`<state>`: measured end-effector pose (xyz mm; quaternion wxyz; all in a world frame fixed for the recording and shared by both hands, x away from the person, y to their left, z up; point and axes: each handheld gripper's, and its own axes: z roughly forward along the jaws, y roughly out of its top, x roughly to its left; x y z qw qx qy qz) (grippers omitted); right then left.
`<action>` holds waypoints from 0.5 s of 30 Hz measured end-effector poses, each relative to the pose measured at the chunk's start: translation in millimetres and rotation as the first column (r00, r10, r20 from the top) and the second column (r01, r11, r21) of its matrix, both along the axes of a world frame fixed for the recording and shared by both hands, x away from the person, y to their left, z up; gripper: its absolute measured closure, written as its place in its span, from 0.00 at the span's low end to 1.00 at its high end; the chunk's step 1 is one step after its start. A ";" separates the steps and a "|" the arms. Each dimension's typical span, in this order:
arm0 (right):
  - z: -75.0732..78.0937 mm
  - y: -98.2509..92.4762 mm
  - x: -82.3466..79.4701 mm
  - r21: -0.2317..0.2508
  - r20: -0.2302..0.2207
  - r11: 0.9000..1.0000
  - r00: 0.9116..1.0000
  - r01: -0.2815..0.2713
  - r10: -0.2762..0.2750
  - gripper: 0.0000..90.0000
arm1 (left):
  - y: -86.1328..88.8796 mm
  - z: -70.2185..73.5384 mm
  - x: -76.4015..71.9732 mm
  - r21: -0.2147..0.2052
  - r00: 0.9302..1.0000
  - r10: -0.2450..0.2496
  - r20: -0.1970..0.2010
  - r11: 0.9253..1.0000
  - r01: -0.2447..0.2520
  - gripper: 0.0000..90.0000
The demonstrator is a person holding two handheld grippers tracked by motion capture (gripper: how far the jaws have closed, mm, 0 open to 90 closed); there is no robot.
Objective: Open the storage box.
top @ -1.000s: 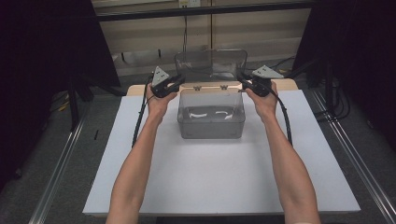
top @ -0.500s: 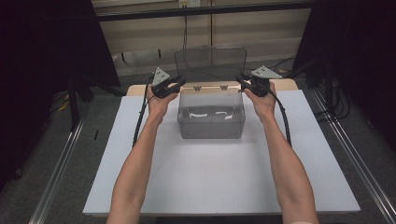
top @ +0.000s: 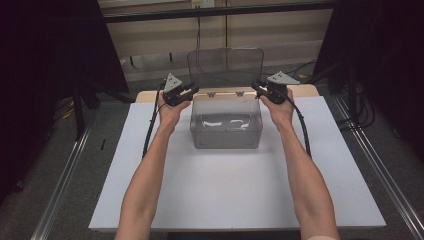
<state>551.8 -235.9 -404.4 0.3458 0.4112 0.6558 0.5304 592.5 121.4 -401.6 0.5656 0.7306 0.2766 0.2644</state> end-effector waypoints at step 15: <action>-4.1 2.9 5.8 0.016 -0.028 1.000 0.999 0.016 -0.015 0.76 | -2.1 -1.8 2.0 0.000 0.999 0.015 -0.031 1.000 -0.015 0.75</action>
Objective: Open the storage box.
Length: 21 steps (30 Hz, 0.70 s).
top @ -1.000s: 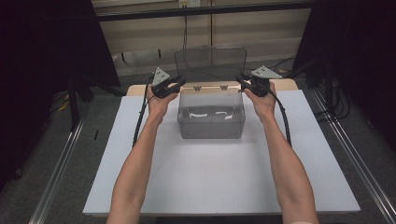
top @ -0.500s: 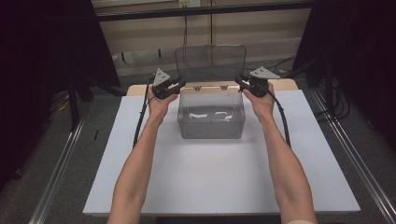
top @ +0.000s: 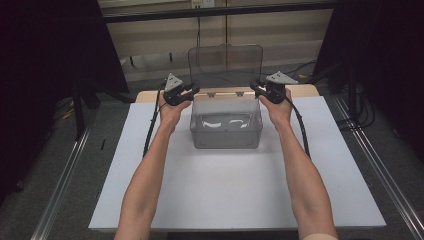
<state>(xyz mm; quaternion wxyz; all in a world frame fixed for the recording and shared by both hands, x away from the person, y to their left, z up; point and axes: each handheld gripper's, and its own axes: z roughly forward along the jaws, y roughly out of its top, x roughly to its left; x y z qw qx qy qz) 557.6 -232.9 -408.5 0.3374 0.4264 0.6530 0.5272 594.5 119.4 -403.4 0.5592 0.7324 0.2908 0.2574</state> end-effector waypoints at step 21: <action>0.8 3.4 10.3 -0.005 -0.045 1.000 0.999 0.000 0.000 0.65 | -6.1 -6.3 8.2 -0.037 0.999 0.017 -0.043 0.999 -0.019 0.65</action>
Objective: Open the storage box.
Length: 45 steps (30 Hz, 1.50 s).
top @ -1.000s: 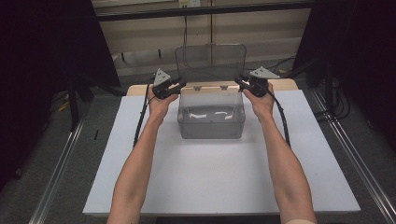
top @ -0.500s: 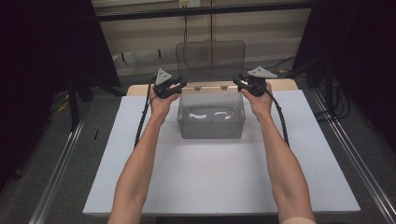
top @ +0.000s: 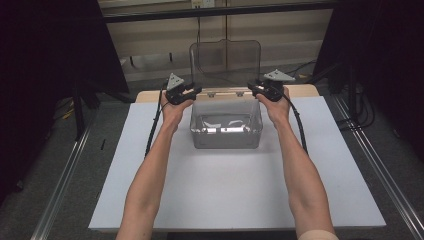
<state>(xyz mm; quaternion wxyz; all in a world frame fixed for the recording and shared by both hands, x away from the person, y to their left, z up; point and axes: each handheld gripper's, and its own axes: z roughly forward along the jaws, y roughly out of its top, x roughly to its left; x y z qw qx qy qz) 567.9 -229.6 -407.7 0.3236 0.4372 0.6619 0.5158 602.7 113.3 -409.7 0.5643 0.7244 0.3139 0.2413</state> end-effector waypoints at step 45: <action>-5.7 3.8 10.2 0.059 -0.094 0.997 0.995 0.043 -0.037 0.52 | -4.1 -9.0 9.0 -0.048 0.993 0.030 -0.112 0.998 -0.036 0.56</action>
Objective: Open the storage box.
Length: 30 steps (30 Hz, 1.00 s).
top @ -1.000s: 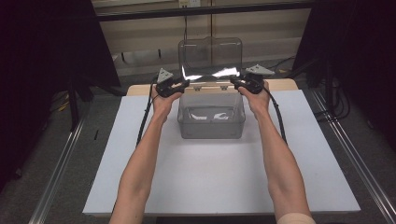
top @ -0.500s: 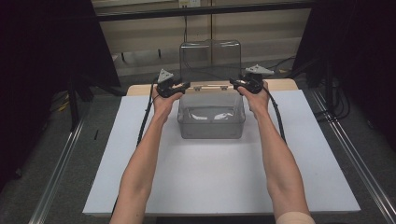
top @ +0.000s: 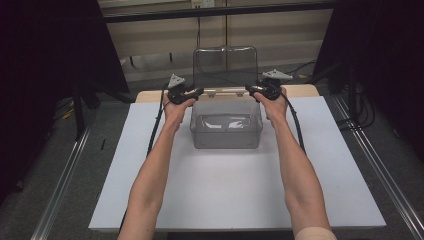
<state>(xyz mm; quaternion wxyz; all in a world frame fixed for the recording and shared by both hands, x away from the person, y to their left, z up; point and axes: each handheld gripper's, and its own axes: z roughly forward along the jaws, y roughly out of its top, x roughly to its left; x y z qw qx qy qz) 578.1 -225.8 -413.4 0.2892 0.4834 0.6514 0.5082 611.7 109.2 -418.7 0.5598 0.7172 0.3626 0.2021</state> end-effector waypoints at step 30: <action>1.1 2.0 -3.5 -0.035 -0.029 0.999 0.999 0.032 -0.033 0.30 | 3.4 -0.2 -1.7 0.009 0.998 0.032 -0.053 0.999 -0.031 0.28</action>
